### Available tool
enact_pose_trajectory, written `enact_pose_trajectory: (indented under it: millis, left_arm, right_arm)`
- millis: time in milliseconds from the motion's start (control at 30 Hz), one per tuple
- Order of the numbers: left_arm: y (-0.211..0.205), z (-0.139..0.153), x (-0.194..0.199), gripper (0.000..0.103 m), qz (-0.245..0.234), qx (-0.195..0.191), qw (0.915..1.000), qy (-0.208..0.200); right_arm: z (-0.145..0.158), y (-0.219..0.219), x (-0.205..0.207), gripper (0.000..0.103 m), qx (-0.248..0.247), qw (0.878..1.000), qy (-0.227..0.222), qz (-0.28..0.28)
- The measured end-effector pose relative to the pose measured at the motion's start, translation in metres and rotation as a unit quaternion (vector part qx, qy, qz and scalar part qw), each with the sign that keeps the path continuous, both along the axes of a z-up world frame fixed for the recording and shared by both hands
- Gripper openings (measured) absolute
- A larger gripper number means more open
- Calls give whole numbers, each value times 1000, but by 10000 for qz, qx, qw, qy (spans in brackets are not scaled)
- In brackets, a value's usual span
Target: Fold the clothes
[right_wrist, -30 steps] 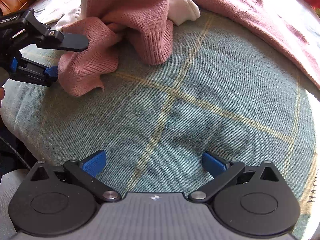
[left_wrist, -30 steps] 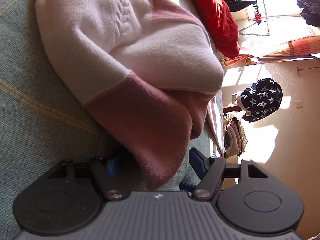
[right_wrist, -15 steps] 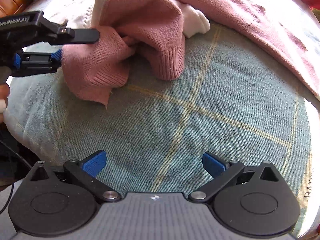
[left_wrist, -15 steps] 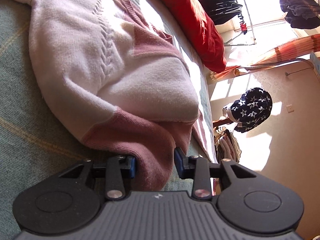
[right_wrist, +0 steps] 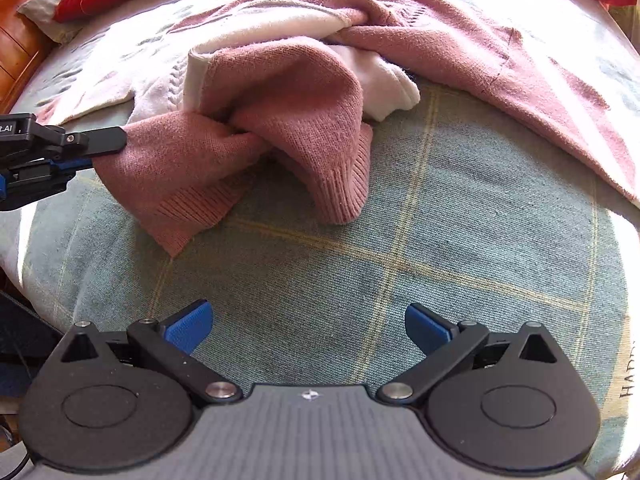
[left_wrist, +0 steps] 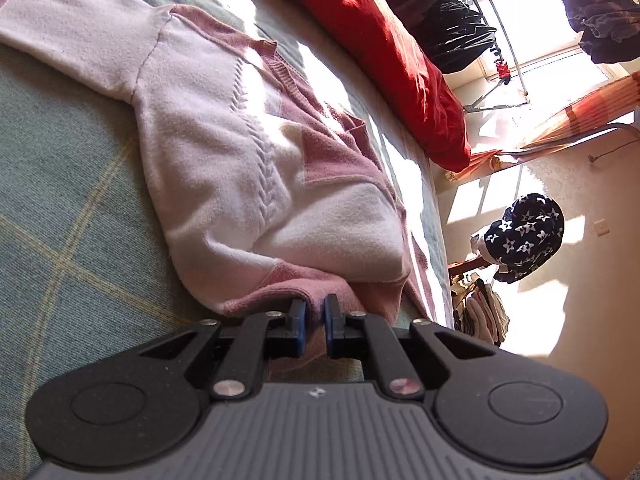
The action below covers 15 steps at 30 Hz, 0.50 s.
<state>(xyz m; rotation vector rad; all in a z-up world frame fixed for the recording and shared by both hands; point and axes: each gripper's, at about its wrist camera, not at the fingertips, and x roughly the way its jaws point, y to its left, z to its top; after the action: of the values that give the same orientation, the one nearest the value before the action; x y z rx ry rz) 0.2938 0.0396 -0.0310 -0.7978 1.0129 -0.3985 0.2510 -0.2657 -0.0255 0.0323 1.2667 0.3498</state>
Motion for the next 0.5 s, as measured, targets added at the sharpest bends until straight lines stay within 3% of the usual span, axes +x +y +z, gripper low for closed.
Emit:
enact_pose_trajectory:
  millis: [100, 200, 267, 367, 433, 500]
  left_arm:
    - [9, 1, 0, 7, -49, 74, 9999, -55]
    - [9, -13, 3, 11, -171, -26, 9997, 156]
    - [7, -20, 2, 26, -187, 122, 9994, 272]
    - [2, -25, -3, 40, -366, 260, 9986, 285]
    - [-2, -27, -6, 44, -510, 409, 9975, 261]
    - [-12, -26, -11, 45, -915, 883, 9919, 65]
  right_arm:
    - [-1, 5, 0, 103, 26, 10000, 16, -7]
    - [-3, 10, 1, 103, 53, 10000, 31, -15]
    - [-4, 14, 3, 103, 70, 10000, 34, -32]
    - [-7, 13, 9, 103, 127, 9999, -28, -45]
    - [-6, 12, 9, 103, 101, 9999, -102, -13]
    - [-5, 12, 11, 103, -4, 9998, -207, 80]
